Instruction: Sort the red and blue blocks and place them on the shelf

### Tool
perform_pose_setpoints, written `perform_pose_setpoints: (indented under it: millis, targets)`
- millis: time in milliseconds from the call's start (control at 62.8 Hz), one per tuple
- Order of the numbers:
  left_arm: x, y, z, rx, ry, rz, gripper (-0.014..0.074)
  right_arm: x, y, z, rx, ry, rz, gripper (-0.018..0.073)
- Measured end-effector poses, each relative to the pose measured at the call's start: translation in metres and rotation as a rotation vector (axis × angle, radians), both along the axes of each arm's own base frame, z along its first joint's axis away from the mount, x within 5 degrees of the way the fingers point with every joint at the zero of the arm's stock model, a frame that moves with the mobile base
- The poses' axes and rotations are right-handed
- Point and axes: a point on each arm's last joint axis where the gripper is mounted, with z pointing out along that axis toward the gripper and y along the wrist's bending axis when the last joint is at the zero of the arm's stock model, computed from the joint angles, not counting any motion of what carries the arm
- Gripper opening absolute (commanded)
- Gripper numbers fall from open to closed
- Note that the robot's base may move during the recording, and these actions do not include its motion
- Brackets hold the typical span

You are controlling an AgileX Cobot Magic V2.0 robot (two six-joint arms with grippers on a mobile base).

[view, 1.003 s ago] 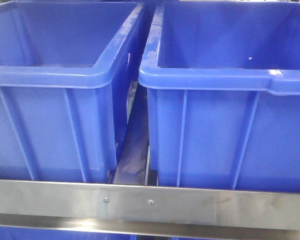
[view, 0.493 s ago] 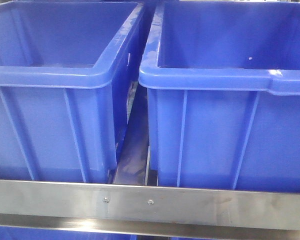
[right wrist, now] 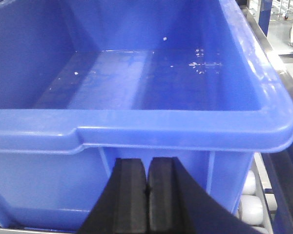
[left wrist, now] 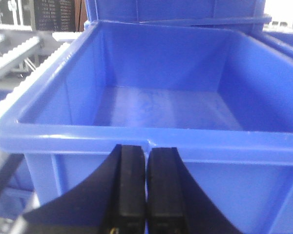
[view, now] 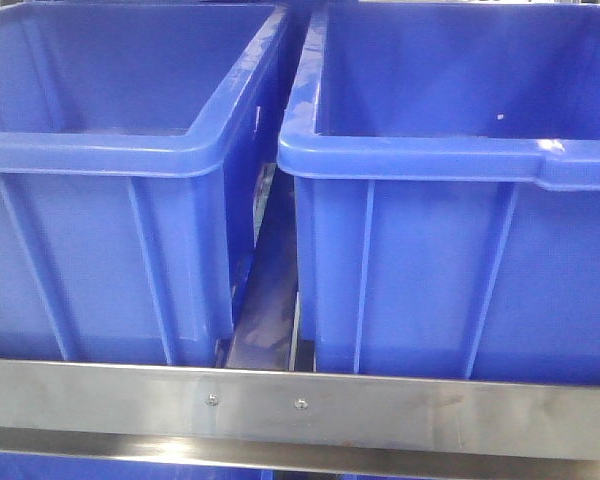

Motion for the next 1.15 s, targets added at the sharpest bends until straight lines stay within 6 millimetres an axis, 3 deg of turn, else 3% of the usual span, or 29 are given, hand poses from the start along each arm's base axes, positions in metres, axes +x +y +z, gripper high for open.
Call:
perform_pose_setpoints:
  millis: [1146]
  targets:
    - [-0.0002,-0.0005,0.0024,-0.002,-0.027,-0.005,0.0125,0.0000,-0.0001,0.0000,0.000,0.000,-0.002,0.0050]
